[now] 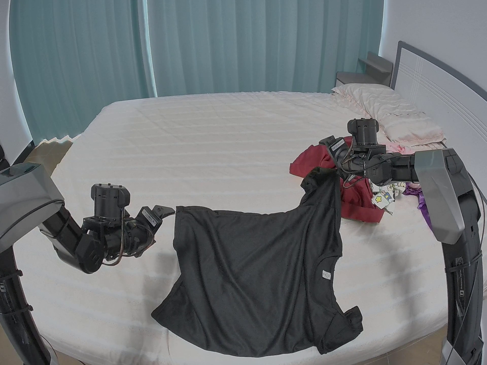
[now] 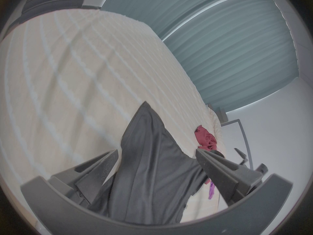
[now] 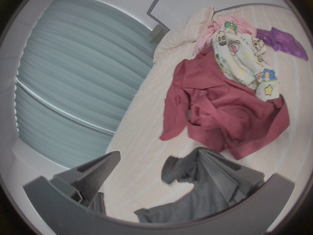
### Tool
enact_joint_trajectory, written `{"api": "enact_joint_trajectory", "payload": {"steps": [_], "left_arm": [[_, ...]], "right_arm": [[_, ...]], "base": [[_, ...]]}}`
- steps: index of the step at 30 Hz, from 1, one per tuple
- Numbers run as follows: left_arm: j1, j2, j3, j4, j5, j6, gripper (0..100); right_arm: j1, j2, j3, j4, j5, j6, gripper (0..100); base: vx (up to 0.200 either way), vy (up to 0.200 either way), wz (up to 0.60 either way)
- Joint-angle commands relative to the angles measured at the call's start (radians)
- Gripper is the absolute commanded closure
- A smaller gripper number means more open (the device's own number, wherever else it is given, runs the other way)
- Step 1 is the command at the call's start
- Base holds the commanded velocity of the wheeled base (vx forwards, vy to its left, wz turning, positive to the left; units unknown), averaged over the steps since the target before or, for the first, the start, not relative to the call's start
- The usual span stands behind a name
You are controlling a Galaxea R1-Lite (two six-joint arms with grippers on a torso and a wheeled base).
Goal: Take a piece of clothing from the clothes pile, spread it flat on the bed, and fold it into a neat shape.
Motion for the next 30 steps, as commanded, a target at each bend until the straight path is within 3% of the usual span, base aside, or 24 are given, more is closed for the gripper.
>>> {"api": "enact_joint_trajectory", "payload": {"steps": [1, 7, 12, 17, 20, 24, 30], "left_arm": [[0.001, -0.107, 0.180, -0.099, -0.046, -0.061, 0], [-0.003, -0.109, 0.329, -0.242, -0.138, -0.104, 0], [-0.003, -0.110, 0.403, -0.320, -0.171, -0.142, 0], [-0.011, -0.116, 0.492, -0.398, -0.175, -0.131, 0], [-0.051, -0.110, 0.545, -0.403, -0.175, -0.090, 0], [-0.094, -0.106, 0.593, -0.401, -0.171, -0.005, 0], [-0.132, -0.063, 0.602, -0.395, -0.146, 0.012, 0]], "right_arm": [[-0.041, 0.018, 0.036, 0.106, -0.029, -0.104, 0], [-0.048, -0.008, 0.048, 0.308, 0.046, -0.089, 0], [-0.050, -0.060, 0.122, 0.333, 0.052, -0.098, 0], [-0.052, -0.216, 0.452, 0.297, 0.109, -0.219, 0], [-0.052, -0.341, 0.779, 0.087, 0.167, -0.289, 0], [-0.056, -0.411, 1.105, -0.232, 0.173, -0.375, 0], [-0.065, -0.473, 1.467, -0.637, 0.238, -0.437, 0]], "base": [[0.000, 0.000, 0.00], [0.000, 0.000, 0.00], [0.000, 0.000, 0.00], [0.000, 0.000, 0.00], [0.000, 0.000, 0.00], [0.000, 0.000, 0.00], [0.000, 0.000, 0.00]]}}
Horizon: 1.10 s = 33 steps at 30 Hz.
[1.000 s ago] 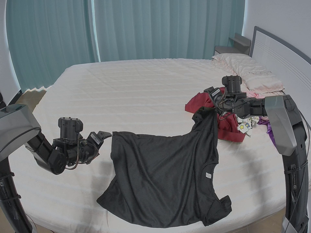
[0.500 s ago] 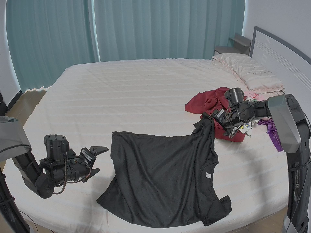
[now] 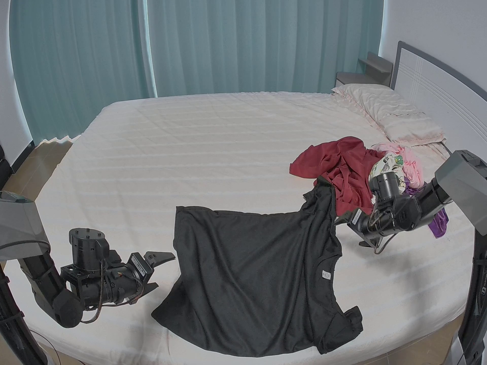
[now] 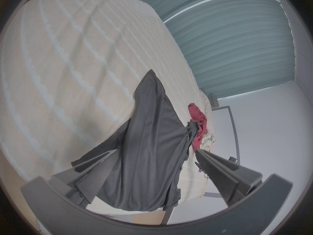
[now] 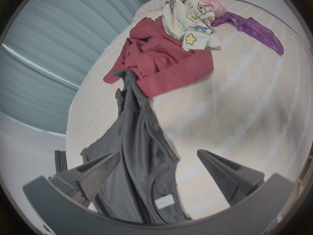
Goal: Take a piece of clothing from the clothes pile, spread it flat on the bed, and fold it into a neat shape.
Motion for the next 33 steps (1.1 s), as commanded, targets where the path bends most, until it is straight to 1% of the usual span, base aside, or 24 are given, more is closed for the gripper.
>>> {"api": "enact_joint_trajectory", "payload": {"steps": [1, 3, 5, 6, 7, 8, 9, 12, 13, 16, 19, 21, 23, 24, 25, 26, 27, 32, 33], "left_arm": [[-0.087, 0.056, 0.093, -0.015, 0.034, 0.082, 0], [-0.093, 0.086, 0.099, -0.015, 0.078, 0.106, 0], [-0.106, 0.122, 0.108, -0.015, 0.121, 0.141, 0], [-0.109, 0.126, 0.110, -0.015, 0.128, 0.148, 0], [-0.130, 0.164, 0.123, -0.023, 0.170, 0.178, 0], [-0.130, 0.164, 0.123, -0.023, 0.170, 0.178, 0], [-0.150, 0.192, 0.130, -0.026, 0.215, 0.203, 0], [-0.167, 0.209, 0.133, -0.020, 0.235, 0.207, 0], [-0.189, 0.218, 0.137, -0.015, 0.256, 0.215, 0], [-0.190, 0.227, 0.159, -0.012, 0.299, 0.252, 0], [-0.143, 0.244, 0.165, -0.018, 0.367, 0.332, 0], [-0.081, 0.241, 0.165, -0.015, 0.408, 0.382, 0], [-0.015, 0.234, 0.168, -0.012, 0.417, 0.438, 0], [0.006, 0.230, 0.173, -0.011, 0.417, 0.456, 0], [0.006, 0.230, 0.173, -0.011, 0.417, 0.456, 0], [0.063, 0.235, 0.188, -0.014, 0.417, 0.527, 0], [0.069, 0.238, 0.189, -0.014, 0.417, 0.542, 0], [0.069, 0.263, 0.186, -0.021, 0.417, 0.548, 0], [0.069, 0.306, 0.180, -0.028, 0.422, 0.551, 0]], "right_arm": [[-0.012, -0.237, 0.713, -0.610, 0.120, -0.152, 0], [-0.012, -0.261, 0.792, -0.666, 0.149, -0.150, 0], [-0.012, -0.272, 0.845, -0.690, 0.160, -0.143, 0], [-0.012, -0.272, 0.853, -0.693, 0.160, -0.141, 0], [-0.012, -0.263, 0.885, -0.716, 0.169, -0.140, 0], [-0.012, -0.263, 0.885, -0.716, 0.169, -0.140, 0], [-0.018, -0.257, 0.913, -0.758, 0.181, -0.138, 0], [-0.029, -0.263, 0.940, -0.791, 0.194, -0.138, 0], [-0.029, -0.273, 0.989, -0.827, 0.200, -0.141, 0], [-0.024, -0.269, 1.019, -0.871, 0.201, -0.143, 0], [-0.017, -0.267, 1.031, -0.897, 0.201, -0.143, 0], [-0.003, -0.272, 1.035, -0.902, 0.201, -0.141, 0], [0.008, -0.275, 1.042, -0.903, 0.201, -0.141, 0], [0.011, -0.275, 1.043, -0.903, 0.201, -0.141, 0], [0.011, -0.275, 1.043, -0.903, 0.201, -0.141, 0], [0.016, -0.278, 1.045, -0.903, 0.201, -0.143, 0], [0.016, -0.278, 1.045, -0.905, 0.201, -0.141, 0], [0.016, -0.276, 1.045, -0.905, 0.201, -0.141, 0], [0.017, -0.278, 1.045, -0.905, 0.201, -0.141, 0]], "base": [[0.000, 0.000, 0.00], [0.000, 0.000, 0.00], [0.000, 0.000, 0.00], [0.000, 0.000, 0.00], [0.000, 0.000, 0.00], [0.000, 0.000, 0.00], [0.000, 0.000, 0.00], [0.000, 0.000, 0.00], [0.000, 0.000, 0.00], [0.000, 0.000, 0.00], [0.000, 0.000, 0.00], [0.000, 0.000, 0.00], [0.000, 0.000, 0.00], [0.000, 0.000, 0.00], [0.000, 0.000, 0.00], [0.000, 0.000, 0.00], [0.000, 0.000, 0.00], [0.000, 0.000, 0.00], [0.000, 0.000, 0.00]]}}
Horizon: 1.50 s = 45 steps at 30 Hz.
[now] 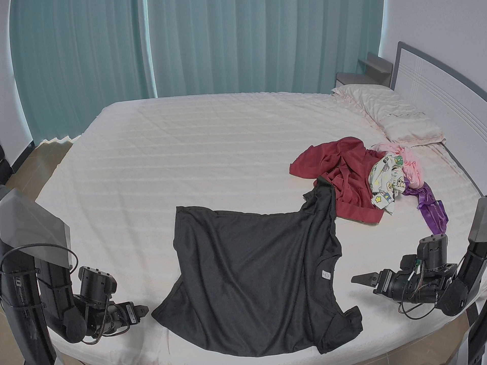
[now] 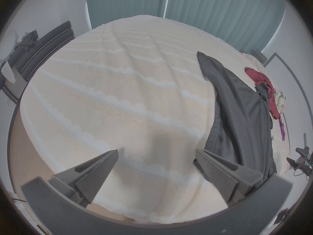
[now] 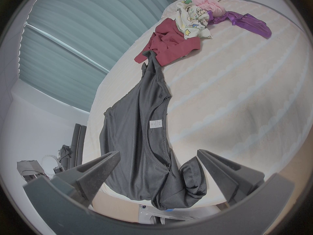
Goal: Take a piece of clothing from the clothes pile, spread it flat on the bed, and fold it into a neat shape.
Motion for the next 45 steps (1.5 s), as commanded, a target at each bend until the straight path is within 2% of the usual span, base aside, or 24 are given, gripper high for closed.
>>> {"api": "enact_joint_trajectory", "payload": {"steps": [1, 8, 9, 17, 25, 31, 35, 36, 42, 45], "left_arm": [[0.017, 0.069, -0.001, -0.008, 0.005, 0.004, 0], [0.017, 0.154, -0.010, -0.059, 0.041, 0.009, 0], [0.017, 0.155, -0.010, -0.061, 0.042, 0.009, 100], [0.017, 0.223, 0.007, -0.166, 0.053, 0.020, 100], [0.022, 0.217, 0.039, -0.171, 0.139, 0.064, 100], [0.046, 0.206, 0.054, -0.176, 0.133, 0.106, 100], [0.046, 0.195, 0.054, -0.177, 0.074, 0.104, 100], [0.046, 0.193, 0.054, -0.182, 0.057, 0.101, 0], [0.059, 0.207, 0.050, -0.226, -0.035, 0.097, 0], [0.091, 0.217, 0.036, -0.234, -0.039, 0.095, 0]], "right_arm": [[0.005, -0.006, 0.004, -0.001, 0.001, 0.001, 0], [0.013, -0.006, 0.006, -0.001, 0.001, 0.002, 0], [0.013, -0.006, 0.006, -0.001, 0.001, 0.002, 0], [0.022, -0.006, 0.006, -0.001, 0.001, 0.002, 0], [0.022, -0.007, 0.006, -0.003, 0.001, 0.002, 0], [0.024, -0.007, 0.006, -0.003, 0.001, 0.002, 0], [0.024, -0.007, 0.006, -0.003, 0.001, 0.002, 0], [0.024, -0.007, 0.006, -0.003, 0.001, 0.002, 0], [0.024, -0.007, 0.006, -0.003, 0.001, 0.002, 0], [0.025, -0.007, 0.007, -0.003, 0.001, 0.002, 0]], "base": [[0.000, 0.000, 0.00], [0.000, 0.000, 0.00], [0.000, 0.000, 0.00], [0.000, 0.000, 0.00], [0.000, 0.000, 0.00], [0.000, 0.000, 0.00], [0.000, 0.000, 0.00], [0.000, 0.000, 0.00], [0.000, 0.000, 0.00], [0.000, 0.000, 0.00]]}}
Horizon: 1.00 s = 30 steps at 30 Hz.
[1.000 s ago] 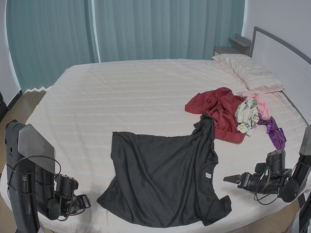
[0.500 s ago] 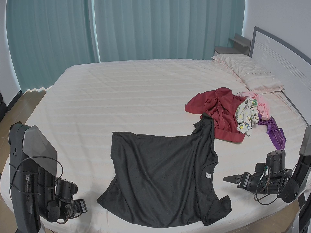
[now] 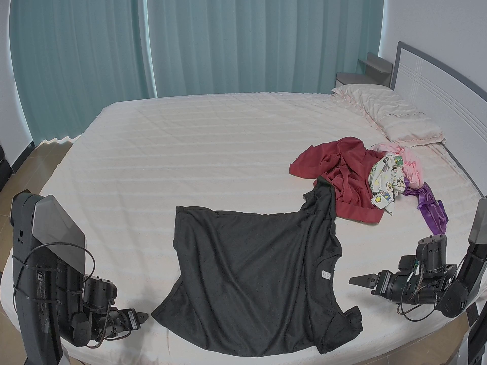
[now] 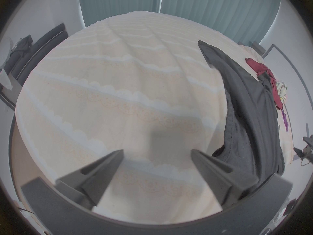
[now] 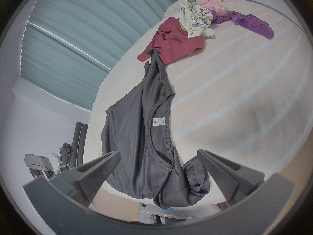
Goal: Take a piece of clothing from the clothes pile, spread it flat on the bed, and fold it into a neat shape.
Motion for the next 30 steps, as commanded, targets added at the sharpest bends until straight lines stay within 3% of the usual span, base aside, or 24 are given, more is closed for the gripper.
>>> {"api": "enact_joint_trajectory", "payload": {"steps": [1, 8, 9, 21, 26, 30], "left_arm": [[0.033, 0.014, -0.008, -0.008, -0.004, -0.002, 0], [0.048, 0.051, -0.021, -0.013, 0.007, 0.009, 0], [0.048, 0.051, -0.022, -0.013, 0.010, 0.011, 100], [0.050, 0.028, 0.001, -0.013, 0.020, 0.018, 100], [0.053, 0.013, 0.013, -0.011, 0.144, 0.055, 100], [0.057, 0.013, 0.015, 0.007, 0.173, 0.078, 100]], "right_arm": [[0.001, 0.003, 0.000, -0.001, 0.001, 0.000, 0], [0.003, 0.003, 0.000, -0.001, 0.001, 0.000, 0], [0.003, 0.003, 0.000, -0.001, 0.001, 0.000, 0], [0.001, 0.003, 0.001, -0.001, 0.001, 0.000, 0], [0.003, 0.003, 0.001, -0.001, 0.001, 0.000, 0], [0.003, 0.004, 0.001, 0.001, 0.001, 0.000, 0]], "base": [[0.000, 0.000, 0.00], [0.000, 0.000, 0.00], [0.000, 0.000, 0.00], [0.000, 0.000, 0.00], [0.000, 0.000, 0.00], [0.000, 0.000, 0.00]]}}
